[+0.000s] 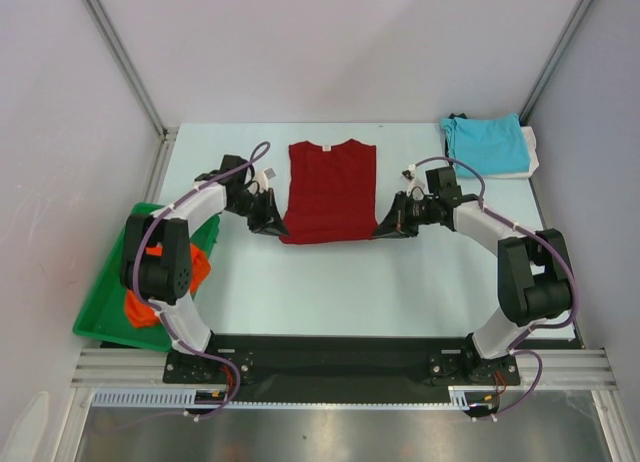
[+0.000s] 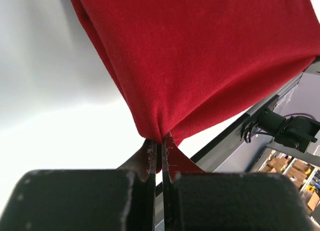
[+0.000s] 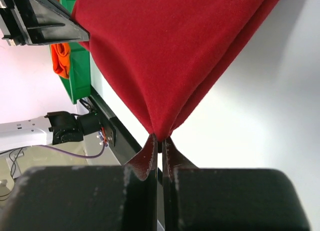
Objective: Fold and stack the t-shirts
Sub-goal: Fold the tshirt, then neatly place the folded tshirt to the corner
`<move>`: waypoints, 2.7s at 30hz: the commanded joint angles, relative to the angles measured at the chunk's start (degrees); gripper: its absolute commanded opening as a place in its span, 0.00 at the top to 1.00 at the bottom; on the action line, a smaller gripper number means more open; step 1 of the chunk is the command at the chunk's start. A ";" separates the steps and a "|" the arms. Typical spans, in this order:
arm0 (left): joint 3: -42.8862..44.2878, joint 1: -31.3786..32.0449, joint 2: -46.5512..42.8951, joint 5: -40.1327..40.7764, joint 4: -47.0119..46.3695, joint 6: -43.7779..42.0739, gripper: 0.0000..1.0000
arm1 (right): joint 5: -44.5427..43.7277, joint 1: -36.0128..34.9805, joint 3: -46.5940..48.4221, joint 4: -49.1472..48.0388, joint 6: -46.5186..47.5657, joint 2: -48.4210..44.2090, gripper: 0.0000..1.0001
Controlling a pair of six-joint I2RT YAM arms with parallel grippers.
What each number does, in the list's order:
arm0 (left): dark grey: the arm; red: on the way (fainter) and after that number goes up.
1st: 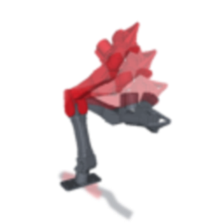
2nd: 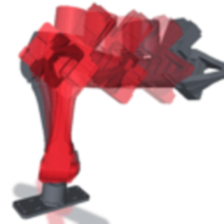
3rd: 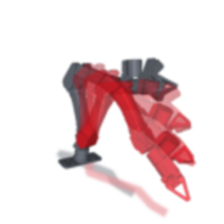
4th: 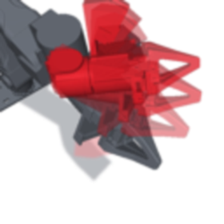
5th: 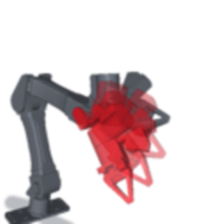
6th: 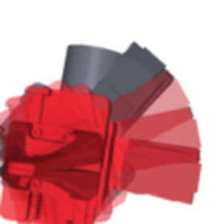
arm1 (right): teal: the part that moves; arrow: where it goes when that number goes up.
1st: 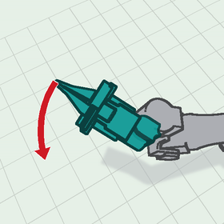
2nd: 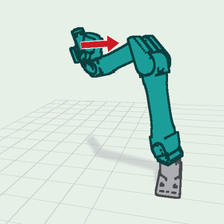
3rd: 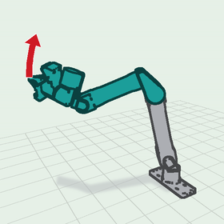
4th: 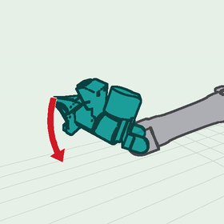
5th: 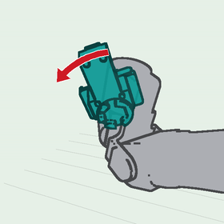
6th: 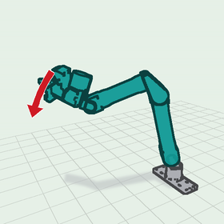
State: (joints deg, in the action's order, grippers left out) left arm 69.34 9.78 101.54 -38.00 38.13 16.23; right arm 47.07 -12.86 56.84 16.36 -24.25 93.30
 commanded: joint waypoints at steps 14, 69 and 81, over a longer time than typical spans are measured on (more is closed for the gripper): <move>34.14 -0.46 15.68 3.71 -2.09 -3.83 1.00 | -0.40 3.45 30.23 -1.06 4.82 16.19 1.00; 42.45 7.71 36.01 1.00 -10.36 -4.36 0.14 | -3.21 3.20 56.54 0.34 6.41 54.10 0.14; 43.69 7.97 36.54 1.70 -10.36 -4.54 0.15 | -4.36 1.88 57.24 0.78 7.11 54.98 0.33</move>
State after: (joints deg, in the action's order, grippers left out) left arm 111.13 17.19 136.75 -38.59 28.03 13.45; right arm 45.76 -9.67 114.45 11.62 -17.96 144.35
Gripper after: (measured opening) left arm 0.854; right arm 0.689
